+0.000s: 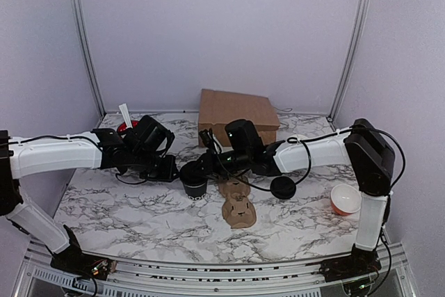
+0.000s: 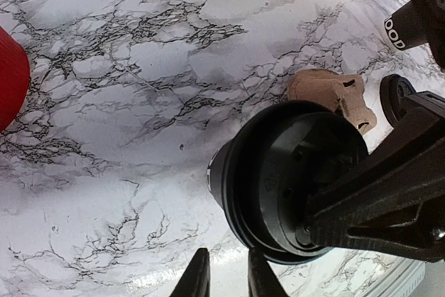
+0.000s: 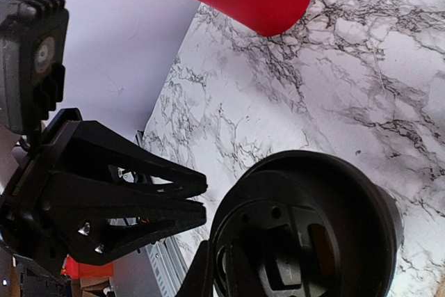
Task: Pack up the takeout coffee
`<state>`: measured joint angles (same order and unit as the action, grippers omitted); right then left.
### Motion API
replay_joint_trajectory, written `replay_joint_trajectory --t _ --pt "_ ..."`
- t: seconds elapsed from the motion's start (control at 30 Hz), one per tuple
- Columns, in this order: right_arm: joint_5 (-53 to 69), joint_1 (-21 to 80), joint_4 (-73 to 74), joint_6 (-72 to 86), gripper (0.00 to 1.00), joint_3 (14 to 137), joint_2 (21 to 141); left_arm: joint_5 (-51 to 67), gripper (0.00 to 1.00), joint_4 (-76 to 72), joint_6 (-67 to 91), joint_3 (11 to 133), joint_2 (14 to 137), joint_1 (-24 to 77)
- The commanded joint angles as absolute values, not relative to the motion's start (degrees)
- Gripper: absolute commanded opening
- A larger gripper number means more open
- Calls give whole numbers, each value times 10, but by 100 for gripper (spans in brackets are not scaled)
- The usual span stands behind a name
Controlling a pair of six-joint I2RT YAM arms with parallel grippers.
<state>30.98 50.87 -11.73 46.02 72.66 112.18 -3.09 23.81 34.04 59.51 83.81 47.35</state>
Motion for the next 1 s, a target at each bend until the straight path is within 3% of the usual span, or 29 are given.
replay_joint_trajectory --t 0.0,0.97 --pt "305 507 -101 456 8 715 1137 -35 19 228 335 607 862 467" --pt "307 508 -96 457 8 718 1151 -9 18 213 343 614 857 449"
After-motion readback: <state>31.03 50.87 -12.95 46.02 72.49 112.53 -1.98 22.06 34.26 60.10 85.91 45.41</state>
